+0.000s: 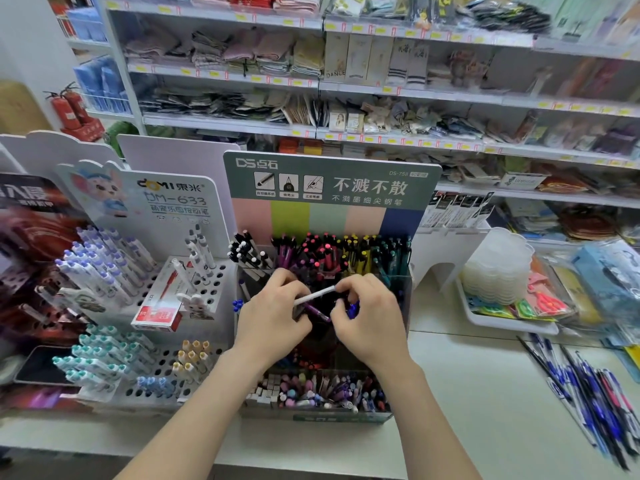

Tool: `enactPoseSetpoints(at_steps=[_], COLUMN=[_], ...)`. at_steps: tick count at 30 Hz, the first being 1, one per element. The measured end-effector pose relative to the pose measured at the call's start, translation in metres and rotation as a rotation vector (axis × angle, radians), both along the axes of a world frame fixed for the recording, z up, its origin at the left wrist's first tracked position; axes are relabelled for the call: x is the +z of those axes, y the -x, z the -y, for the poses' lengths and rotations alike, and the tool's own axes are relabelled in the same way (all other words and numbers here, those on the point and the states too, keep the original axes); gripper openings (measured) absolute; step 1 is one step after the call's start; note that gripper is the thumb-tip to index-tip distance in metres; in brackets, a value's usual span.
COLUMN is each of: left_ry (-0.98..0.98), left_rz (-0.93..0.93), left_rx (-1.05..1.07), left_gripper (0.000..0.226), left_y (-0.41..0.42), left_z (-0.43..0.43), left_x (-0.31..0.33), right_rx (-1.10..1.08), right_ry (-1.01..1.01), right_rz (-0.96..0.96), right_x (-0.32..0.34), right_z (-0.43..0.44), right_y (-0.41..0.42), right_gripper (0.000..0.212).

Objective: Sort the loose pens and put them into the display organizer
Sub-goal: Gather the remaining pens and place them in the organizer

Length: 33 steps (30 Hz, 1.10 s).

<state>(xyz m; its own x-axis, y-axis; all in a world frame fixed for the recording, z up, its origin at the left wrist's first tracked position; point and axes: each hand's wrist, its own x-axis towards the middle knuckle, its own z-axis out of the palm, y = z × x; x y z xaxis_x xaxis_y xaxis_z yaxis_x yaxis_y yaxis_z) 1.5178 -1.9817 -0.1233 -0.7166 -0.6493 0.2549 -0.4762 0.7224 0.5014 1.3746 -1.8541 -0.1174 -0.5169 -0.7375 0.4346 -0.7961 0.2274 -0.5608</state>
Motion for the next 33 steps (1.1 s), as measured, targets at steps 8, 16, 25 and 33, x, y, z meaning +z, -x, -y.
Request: enactPoseSetpoints(at_steps=[8, 16, 25, 33], left_ry=[-0.023, 0.005, -0.335, -0.355], left_rz=[0.009, 0.009, -0.365, -0.471], left_rx=[0.207, 0.202, 0.209, 0.272], left_gripper=[0.027, 0.012, 0.026, 0.017], left_y=[-0.015, -0.017, -0.016, -0.026], left_z=[0.01, 0.01, 0.01, 0.01], left_x=[-0.004, 0.001, 0.019, 0.029], right_rx=[-0.045, -0.097, -0.089, -0.067], right_ry=[-0.258, -0.213, 0.342, 0.286], right_rz=[-0.273, -0.315, 0.263, 0.097], right_x=[-0.026, -0.033, 0.04, 0.07], right_z=[0.007, 0.008, 0.024, 0.057], right_y=[-0.024, -0.018, -0.018, -0.01], right_gripper=[0.036, 0.014, 0.02, 0.018])
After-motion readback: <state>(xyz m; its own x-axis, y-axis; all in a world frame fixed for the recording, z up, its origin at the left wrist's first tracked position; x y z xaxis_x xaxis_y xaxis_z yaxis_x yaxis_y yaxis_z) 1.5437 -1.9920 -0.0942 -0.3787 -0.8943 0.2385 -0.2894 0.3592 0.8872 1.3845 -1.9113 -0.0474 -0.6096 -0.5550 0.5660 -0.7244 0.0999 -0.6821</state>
